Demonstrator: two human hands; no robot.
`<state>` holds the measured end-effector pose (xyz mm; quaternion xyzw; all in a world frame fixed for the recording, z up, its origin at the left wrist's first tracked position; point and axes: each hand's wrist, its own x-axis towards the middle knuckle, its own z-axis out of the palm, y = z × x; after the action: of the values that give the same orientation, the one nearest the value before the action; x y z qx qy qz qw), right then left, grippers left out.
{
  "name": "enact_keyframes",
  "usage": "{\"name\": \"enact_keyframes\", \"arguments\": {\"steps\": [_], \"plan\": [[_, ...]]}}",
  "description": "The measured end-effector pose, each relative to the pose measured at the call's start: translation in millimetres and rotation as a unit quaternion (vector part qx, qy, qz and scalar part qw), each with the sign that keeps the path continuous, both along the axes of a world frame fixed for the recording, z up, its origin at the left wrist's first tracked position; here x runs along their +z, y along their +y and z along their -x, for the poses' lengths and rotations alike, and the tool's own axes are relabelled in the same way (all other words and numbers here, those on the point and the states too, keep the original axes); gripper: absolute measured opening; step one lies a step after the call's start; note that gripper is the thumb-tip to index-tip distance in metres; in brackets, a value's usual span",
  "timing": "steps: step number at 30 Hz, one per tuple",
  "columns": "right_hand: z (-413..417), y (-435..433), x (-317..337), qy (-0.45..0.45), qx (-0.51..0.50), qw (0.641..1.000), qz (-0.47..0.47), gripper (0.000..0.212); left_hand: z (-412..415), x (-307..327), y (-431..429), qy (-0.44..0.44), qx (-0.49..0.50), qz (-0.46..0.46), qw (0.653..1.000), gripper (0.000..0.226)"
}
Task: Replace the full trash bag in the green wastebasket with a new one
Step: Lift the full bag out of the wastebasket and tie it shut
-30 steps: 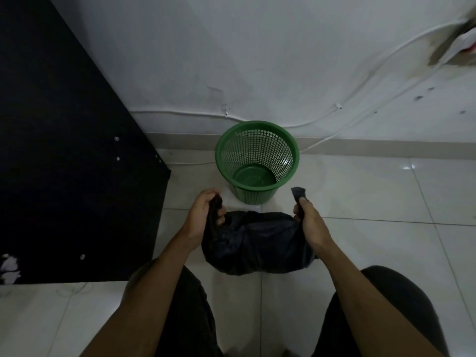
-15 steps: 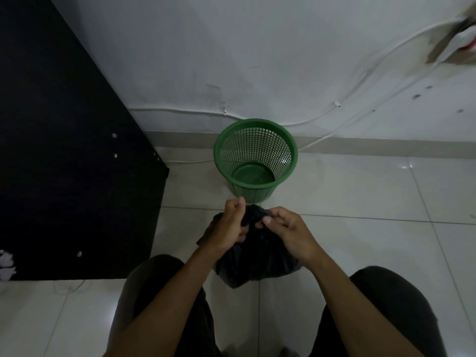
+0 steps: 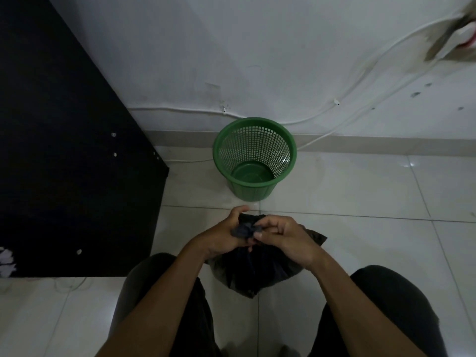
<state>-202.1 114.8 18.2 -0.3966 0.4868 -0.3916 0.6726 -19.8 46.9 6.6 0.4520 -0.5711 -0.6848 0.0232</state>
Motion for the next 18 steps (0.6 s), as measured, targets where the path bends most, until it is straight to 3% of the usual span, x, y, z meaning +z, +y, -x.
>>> {"name": "enact_keyframes", "arguments": {"steps": [2, 5, 8, 11, 13, 16, 18], "plan": [[-7.2, 0.2, -5.2, 0.022, -0.036, 0.999, 0.006, 0.016, 1.4, -0.3, 1.8, -0.019, -0.011, 0.014, 1.000, 0.099], [-13.9, -3.2, -14.8, 0.060, -0.183, 0.981, -0.005, 0.012, 5.4, 0.1, 4.4, 0.009, 0.040, 0.020, 0.999, 0.087], [-11.6, -2.5, -21.3, 0.147, -0.280, 0.948, -0.034, 0.018, 2.4, 1.5, 8.1, -0.035, -0.022, 0.110, 0.993, 0.096], [-7.4, -4.9, -26.4, 0.354, -0.189, 0.915, 0.024, 0.006, 2.0, -3.5, 13.0, 0.001, 0.025, 0.221, 0.975, 0.090], [-6.6, -10.5, -27.2, 0.441, -0.070, 0.892, 0.067, 0.016, 3.1, -7.5, 12.3, 0.012, 0.048, 0.282, 0.958, 0.082], [-2.2, -14.9, -17.4, 0.444, 0.104, 0.889, 0.053, 0.031, -1.0, -14.9, 11.8, -0.014, 0.009, 0.397, 0.918, 0.046], [2.1, -15.9, -12.7, 0.395, 0.150, 0.906, -0.007, 0.033, -1.1, -21.9, 11.8, -0.031, -0.031, 0.453, 0.890, 0.020]]}}
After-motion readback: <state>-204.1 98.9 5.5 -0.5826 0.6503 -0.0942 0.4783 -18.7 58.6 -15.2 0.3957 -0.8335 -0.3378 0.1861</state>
